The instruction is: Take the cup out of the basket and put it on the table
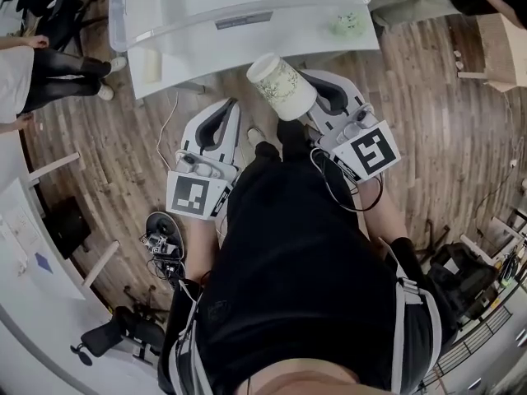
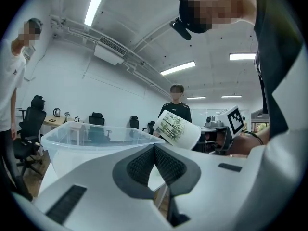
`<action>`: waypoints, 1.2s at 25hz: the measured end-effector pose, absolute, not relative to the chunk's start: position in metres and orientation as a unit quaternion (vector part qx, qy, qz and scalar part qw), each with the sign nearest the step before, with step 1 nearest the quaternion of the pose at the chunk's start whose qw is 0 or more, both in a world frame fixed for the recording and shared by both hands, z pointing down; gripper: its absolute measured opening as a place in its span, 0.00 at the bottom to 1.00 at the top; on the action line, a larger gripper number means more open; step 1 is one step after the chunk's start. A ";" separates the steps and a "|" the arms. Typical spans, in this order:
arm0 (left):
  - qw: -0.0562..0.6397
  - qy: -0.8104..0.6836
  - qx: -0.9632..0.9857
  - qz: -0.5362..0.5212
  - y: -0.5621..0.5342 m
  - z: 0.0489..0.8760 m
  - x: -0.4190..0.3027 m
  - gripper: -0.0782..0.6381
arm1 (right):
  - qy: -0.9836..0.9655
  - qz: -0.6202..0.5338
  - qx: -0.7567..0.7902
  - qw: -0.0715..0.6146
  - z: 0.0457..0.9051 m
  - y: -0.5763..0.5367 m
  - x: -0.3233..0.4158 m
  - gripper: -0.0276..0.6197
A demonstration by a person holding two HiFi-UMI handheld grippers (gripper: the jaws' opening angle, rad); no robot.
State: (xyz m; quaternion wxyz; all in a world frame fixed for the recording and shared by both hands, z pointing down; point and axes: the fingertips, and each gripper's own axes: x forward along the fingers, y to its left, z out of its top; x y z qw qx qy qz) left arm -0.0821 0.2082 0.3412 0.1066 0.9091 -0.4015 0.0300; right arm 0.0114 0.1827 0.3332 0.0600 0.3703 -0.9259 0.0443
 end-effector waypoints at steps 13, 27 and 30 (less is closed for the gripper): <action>0.096 -0.404 0.909 0.036 0.227 0.329 -0.017 0.13 | -0.931 0.015 0.363 0.040 0.315 0.209 0.065 0.08; 0.103 -0.413 0.904 0.032 0.248 0.331 0.018 0.13 | -0.935 0.044 0.348 0.040 0.333 0.243 0.101 0.08; 0.098 -0.413 0.905 0.032 0.249 0.328 0.018 0.13 | -0.935 0.038 0.350 0.045 0.333 0.243 0.101 0.08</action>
